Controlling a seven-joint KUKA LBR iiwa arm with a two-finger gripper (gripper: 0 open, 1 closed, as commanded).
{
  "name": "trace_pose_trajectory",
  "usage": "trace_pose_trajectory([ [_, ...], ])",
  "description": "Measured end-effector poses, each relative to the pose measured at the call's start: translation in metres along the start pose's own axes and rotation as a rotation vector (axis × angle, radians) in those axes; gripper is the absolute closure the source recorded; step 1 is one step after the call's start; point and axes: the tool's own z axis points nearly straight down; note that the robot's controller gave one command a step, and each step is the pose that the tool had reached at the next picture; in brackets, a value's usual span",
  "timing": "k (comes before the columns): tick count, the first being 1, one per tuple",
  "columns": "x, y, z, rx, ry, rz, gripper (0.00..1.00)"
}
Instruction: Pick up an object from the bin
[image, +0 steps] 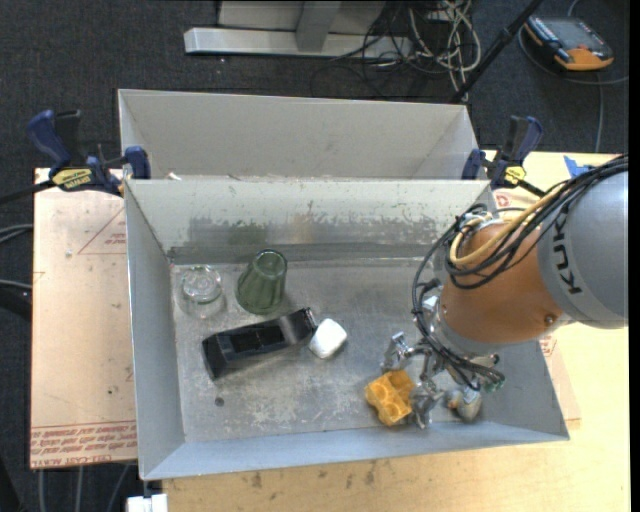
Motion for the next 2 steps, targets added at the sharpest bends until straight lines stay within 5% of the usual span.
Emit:
trace_pose_trajectory([
  [1, 0.001, -0.002, 0.000, -0.003, -0.002, -0.030, 1.00],
  [2, -0.024, -0.029, -0.091, -0.021, 0.015, -0.445, 1.00],
])
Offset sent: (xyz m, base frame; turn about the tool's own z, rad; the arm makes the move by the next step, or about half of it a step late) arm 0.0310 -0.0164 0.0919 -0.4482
